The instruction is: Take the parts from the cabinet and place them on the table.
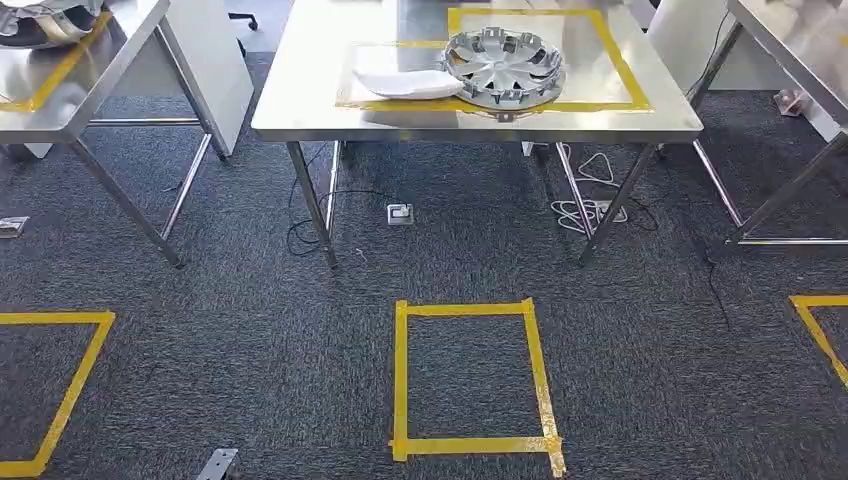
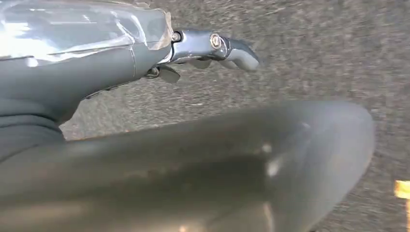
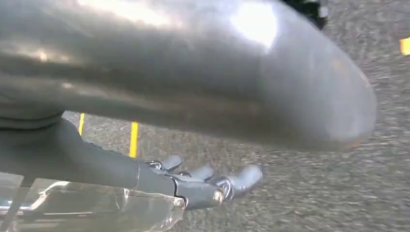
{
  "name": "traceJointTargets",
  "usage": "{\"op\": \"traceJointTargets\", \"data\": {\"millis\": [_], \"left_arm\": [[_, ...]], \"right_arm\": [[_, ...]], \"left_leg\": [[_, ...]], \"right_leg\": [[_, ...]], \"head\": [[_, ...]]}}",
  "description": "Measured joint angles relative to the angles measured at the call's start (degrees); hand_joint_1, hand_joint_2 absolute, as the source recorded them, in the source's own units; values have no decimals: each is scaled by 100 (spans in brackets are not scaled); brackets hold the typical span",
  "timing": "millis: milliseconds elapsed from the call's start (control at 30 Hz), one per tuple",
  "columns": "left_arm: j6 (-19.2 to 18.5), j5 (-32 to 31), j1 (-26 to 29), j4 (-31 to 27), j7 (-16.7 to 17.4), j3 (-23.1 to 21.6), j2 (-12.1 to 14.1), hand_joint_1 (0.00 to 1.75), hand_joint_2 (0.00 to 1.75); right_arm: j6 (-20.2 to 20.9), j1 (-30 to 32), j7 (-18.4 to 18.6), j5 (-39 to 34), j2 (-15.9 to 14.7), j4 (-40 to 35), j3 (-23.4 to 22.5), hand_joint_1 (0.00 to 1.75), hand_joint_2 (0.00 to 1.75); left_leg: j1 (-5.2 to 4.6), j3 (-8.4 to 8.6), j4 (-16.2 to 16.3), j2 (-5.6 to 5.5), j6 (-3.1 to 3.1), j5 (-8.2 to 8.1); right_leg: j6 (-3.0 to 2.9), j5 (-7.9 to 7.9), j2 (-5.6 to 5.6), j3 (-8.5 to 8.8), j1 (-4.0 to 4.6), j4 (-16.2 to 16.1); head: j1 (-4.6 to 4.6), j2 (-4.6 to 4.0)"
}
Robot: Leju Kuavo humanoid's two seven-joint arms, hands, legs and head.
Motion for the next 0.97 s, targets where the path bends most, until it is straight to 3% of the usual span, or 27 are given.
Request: {"op": "traceJointTargets", "data": {"millis": [33,67,100,133,167,200,233,267,333,367,400,433,500,533,567,600,633,700,733,767,800,833,867,900,933,967], "left_arm": [[0,0,-1,2,2,-2,-4,0,0],[-2,-2,-2,2,0,-4,-9,0,0],[-2,-2,-3,4,2,-7,-13,0,0],[-4,-4,-4,4,11,-13,-13,0,0],[-4,-4,-4,7,24,-22,-15,0,0],[-7,0,-5,7,30,-35,-17,0,0],[-11,2,-5,7,31,-39,-22,0,0],[-13,11,-3,9,28,-39,-28,0,0],[-13,33,1,28,15,-42,-30,0,0],[-13,50,22,33,13,-42,-33,0,0],[-13,61,33,46,2,-44,-31,0,0],[-11,61,56,52,-2,-44,-28,0,0],[-7,61,60,61,-4,-46,-24,0,0],[-9,61,59,61,-4,-46,-26,0,0],[-11,61,60,61,4,-48,-33,0,0],[-11,61,60,63,24,-48,-35,0,0],[-11,61,59,63,26,-50,-35,0,0],[-13,61,50,63,28,-50,-35,0,0],[-15,61,33,63,28,-50,-33,0,0],[-20,68,33,63,30,-52,-33,0,0],[-20,70,34,68,31,-52,-33,0,0],[-22,76,34,70,37,-52,-31,0,0],[-22,79,38,72,39,-52,-26,0,0],[-26,81,34,77,39,-52,-26,0,0],[-42,87,15,76,39,-55,-35,0,0],[-52,87,9,76,39,-55,-35,0,0]], "right_arm": [[31,-4,0,0,13,42,-2,0,0],[51,-11,2,0,26,92,-7,0,0],[70,-16,2,0,39,135,-13,0,0],[98,-22,4,0,55,183,-22,0,0],[123,-32,4,4,70,230,-39,0,0],[151,-50,7,15,83,278,-48,0,0],[171,-80,7,31,96,317,-55,0,0],[206,-100,7,53,112,363,-63,0,0],[252,-114,11,76,160,450,-70,0,0],[267,-108,15,85,171,494,-74,0,175],[285,-115,26,87,210,527,-76,0,175],[302,-117,28,90,228,566,-87,0,175],[328,-117,31,94,249,619,-96,0,175],[348,-117,31,92,262,649,-98,0,175],[368,-115,33,94,273,685,-103,0,175],[387,-114,37,94,293,710,-105,0,175],[394,-115,42,94,297,737,-107,0,175],[405,-115,44,94,324,772,-114,0,175],[418,-115,44,96,335,783,-118,0,175],[437,-128,46,103,341,798,-118,0,175],[448,-139,46,103,354,815,-120,0,175],[453,-141,46,105,359,833,-118,0,175],[455,-134,46,105,367,844,-118,0,175],[455,-126,46,107,365,866,-118,0,175],[457,-126,48,107,372,883,-118,0,175],[462,-129,55,109,378,888,-118,0,175]], "left_leg": [[-6,-74,13,7,3,81],[-9,-186,29,12,-7,150],[-10,-294,55,14,-18,217],[-8,-413,91,15,-38,275],[-7,-512,134,14,-60,325],[-7,-586,184,12,-87,363],[-36,-664,226,16,-122,396],[-28,-698,235,38,-155,466],[1,-727,195,43,-216,596],[-15,-755,193,28,-258,646],[27,-813,249,0,-298,490],[41,-878,469,-12,-338,139],[67,-1076,1314,-24,-401,-544],[76,-1157,1733,-23,-423,-718],[85,-1160,2014,-22,-435,-728],[90,-1047,2008,-23,-438,-604],[94,-811,1761,-22,-431,-405],[93,-94,808,-31,-382,-159],[78,129,455,-68,-338,-384],[49,189,280,-80,-309,-384],[27,157,286,-78,-287,-366],[7,135,294,-78,-253,-345],[-9,116,271,-72,-192,-286],[58,88,178,-41,-103,-189],[35,36,177,-27,-58,-128],[33,-55,186,-22,-8,-66]], "right_leg": [[33,-145,3,-56,-1,445],[106,-101,4,-33,-10,666],[195,37,4,91,-17,648],[281,233,4,335,-27,398],[318,374,4,678,-30,-53],[285,365,4,1080,-29,-620],[206,151,4,1418,4,-1138],[161,60,12,1493,15,-1369],[137,128,19,1344,58,-1288],[70,194,13,1288,24,-1308],[15,261,-7,1268,-23,-1309],[-51,312,-11,1220,-20,-1309],[-82,431,-22,1110,-5,-1299],[-77,482,-25,1032,2,-1285],[-65,525,-28,944,3,-1261],[-54,560,-29,865,3,-1225],[-42,588,-28,780,0,-1177],[3,619,-16,671,-7,-1096],[42,646,-19,635,2,-1083],[81,698,-26,616,22,-1074],[153,746,-28,592,8,-1078],[185,789,-28,576,-18,-1094],[234,827,-23,574,-13,-1113],[236,766,-30,538,-21,-1064],[185,556,-9,452,-9,-916],[105,229,-1,313,-14,-530]], "head": [[13,0],[4,0],[9,0],[9,0],[9,0],[9,0],[11,0],[-9,0],[4,0],[-4,0],[2,0],[-31,0],[-33,0],[-33,0],[-37,0],[-33,0],[-37,0],[-39,0],[-37,0],[-26,0],[-33,0],[-33,0],[-37,0],[-26,0],[-22,0],[-4,0]]}}
